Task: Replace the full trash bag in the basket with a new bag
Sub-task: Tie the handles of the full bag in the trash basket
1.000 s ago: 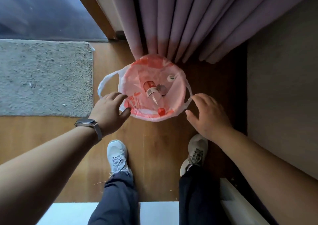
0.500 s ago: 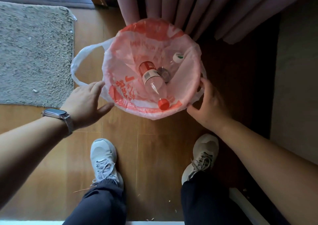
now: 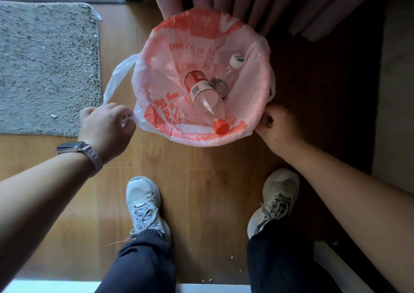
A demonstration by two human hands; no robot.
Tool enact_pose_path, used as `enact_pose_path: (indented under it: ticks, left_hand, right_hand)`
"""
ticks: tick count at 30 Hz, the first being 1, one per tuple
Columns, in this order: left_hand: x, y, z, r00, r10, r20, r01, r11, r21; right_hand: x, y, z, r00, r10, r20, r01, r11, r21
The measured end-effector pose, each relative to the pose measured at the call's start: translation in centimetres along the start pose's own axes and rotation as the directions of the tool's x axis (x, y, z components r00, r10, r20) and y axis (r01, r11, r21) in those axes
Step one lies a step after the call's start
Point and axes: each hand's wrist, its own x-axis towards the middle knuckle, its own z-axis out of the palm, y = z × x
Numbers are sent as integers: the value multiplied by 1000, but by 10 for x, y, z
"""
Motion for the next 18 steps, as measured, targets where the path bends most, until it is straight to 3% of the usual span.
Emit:
enact_pose_path:
  ticks: [9, 13, 18]
  left_hand:
    - [-17, 10, -40, 967, 4, -253, -100, 923, -371]
    - [-4, 28, -44, 928, 22, -372, -189, 888, -420]
    - [17, 45, -49, 864, 85, -496, -305, 872, -382]
  right_hand:
    - [5, -13, 1, 999, 54, -1, -54, 994, 90]
    - [6, -1, -2, 994, 88, -67, -77, 985, 155]
    - [-3, 5, -16, 984, 25, -179, -10, 996, 86]
